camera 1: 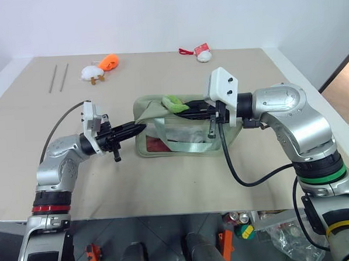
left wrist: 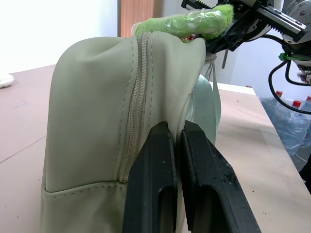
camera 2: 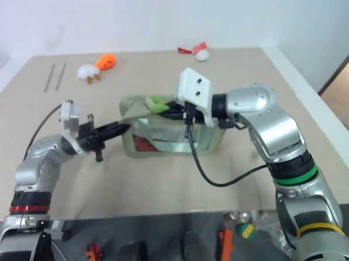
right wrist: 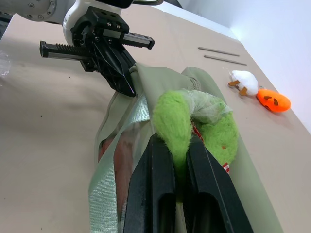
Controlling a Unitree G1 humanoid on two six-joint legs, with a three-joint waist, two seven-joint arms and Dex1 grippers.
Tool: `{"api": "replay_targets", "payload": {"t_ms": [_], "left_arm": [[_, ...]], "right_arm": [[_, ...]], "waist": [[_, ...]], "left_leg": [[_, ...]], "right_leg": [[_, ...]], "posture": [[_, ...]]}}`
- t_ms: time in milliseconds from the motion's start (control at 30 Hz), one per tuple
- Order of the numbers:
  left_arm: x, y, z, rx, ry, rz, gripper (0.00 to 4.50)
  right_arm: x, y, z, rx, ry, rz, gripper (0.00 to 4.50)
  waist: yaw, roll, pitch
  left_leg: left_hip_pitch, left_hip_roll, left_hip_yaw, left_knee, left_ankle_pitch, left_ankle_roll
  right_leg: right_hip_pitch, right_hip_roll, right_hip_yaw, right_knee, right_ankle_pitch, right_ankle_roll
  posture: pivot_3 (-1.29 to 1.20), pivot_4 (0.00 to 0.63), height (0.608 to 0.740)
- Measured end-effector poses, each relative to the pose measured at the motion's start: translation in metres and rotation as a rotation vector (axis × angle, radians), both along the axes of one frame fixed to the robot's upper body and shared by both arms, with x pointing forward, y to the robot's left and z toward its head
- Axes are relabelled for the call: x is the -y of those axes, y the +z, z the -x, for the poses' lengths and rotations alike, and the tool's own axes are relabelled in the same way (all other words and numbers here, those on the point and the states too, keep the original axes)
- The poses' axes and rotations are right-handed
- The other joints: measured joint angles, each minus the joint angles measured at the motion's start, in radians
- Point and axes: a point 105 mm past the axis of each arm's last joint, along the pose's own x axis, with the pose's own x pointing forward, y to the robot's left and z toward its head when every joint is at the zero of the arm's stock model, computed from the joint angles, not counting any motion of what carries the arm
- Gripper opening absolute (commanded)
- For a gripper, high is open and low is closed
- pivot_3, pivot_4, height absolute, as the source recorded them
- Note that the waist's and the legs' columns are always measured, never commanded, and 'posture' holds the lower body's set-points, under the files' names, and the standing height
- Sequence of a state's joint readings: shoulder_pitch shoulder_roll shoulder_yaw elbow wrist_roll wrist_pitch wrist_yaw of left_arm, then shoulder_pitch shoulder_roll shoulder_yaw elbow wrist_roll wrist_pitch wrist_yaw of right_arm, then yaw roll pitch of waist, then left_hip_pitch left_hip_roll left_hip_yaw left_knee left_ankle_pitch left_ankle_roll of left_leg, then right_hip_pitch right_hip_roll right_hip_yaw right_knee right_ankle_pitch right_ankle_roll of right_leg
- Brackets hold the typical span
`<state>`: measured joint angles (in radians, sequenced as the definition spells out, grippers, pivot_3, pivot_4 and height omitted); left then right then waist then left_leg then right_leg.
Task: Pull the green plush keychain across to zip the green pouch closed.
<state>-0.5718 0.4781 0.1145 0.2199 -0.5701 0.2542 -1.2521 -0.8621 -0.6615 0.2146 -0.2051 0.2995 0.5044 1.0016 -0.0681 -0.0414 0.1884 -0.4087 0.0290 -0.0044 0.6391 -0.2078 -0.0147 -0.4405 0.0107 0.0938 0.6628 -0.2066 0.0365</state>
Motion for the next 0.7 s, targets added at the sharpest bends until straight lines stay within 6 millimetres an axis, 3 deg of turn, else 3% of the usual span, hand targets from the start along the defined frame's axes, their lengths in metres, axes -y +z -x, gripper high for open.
{"api": "replay_targets", "payload": {"t_ms": [267,700], "left_arm": [[-0.008,-0.005,-0.004,-0.024,0.036,0.006,0.00],[-0.009,-0.006,-0.005,-0.027,0.051,0.008,0.00]], "right_arm": [[0.020,0.000,-0.013,-0.044,-0.117,-0.019,2.67],[0.021,-0.003,-0.019,-0.039,-0.134,-0.021,2.67]], "waist": [[-0.001,0.000,0.000],[-0.004,0.000,0.000]], "left_leg": [[0.000,0.000,0.000,0.000,0.000,0.000],[0.000,0.000,0.000,0.000,0.000,0.000]], "right_leg": [[0.000,0.000,0.000,0.000,0.000,0.000],[0.000,0.001,0.000,0.000,0.000,0.000]], "posture": [[0.00,0.150,0.740],[0.00,0.150,0.740]]}}
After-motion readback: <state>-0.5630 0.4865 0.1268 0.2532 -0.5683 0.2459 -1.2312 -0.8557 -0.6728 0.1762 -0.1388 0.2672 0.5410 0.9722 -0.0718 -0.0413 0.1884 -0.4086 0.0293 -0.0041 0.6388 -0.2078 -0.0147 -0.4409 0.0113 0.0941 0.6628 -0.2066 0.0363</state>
